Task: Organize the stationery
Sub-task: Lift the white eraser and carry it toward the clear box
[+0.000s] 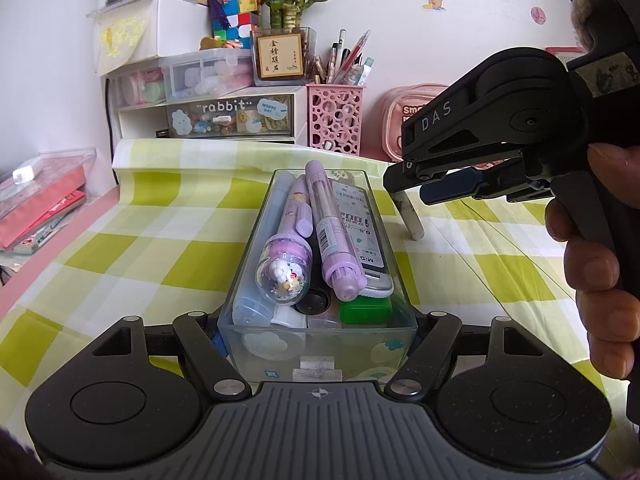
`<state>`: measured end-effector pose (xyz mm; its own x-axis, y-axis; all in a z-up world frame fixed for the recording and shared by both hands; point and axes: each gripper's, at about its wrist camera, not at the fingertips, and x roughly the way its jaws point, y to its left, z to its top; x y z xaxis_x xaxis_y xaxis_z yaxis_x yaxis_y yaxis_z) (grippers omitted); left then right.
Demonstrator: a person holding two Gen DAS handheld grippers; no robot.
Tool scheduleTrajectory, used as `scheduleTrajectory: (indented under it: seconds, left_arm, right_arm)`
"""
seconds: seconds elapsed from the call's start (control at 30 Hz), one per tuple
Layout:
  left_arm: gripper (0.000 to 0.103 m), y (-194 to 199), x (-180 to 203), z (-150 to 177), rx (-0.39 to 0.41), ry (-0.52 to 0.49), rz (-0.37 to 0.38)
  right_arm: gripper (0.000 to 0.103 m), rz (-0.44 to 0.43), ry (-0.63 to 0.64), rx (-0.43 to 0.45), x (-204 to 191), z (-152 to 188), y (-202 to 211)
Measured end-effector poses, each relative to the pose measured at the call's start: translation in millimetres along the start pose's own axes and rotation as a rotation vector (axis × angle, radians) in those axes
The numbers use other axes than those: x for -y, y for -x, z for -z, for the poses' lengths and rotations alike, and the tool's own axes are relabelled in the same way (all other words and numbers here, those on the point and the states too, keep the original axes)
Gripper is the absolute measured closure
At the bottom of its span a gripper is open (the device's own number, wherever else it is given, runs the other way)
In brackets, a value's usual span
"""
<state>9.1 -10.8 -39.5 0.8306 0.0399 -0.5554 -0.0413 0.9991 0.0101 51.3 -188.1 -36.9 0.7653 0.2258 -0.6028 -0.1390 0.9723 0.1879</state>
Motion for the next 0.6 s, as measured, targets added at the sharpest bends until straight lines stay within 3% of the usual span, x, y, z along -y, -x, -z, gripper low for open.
scheduleTrajectory:
  seconds: [0.27, 0.6]
  left_arm:
    - [0.030, -0.1, 0.4, -0.1, 0.000, 0.000, -0.001]
    - [0.030, -0.1, 0.5, -0.1, 0.000, 0.000, -0.002]
  right_arm:
    - [0.087, -0.004, -0.022, 0.007, 2.5, -0.6, 1.3]
    - [0.089, -0.024, -0.144, 0.033, 36.1, -7.1, 12.8]
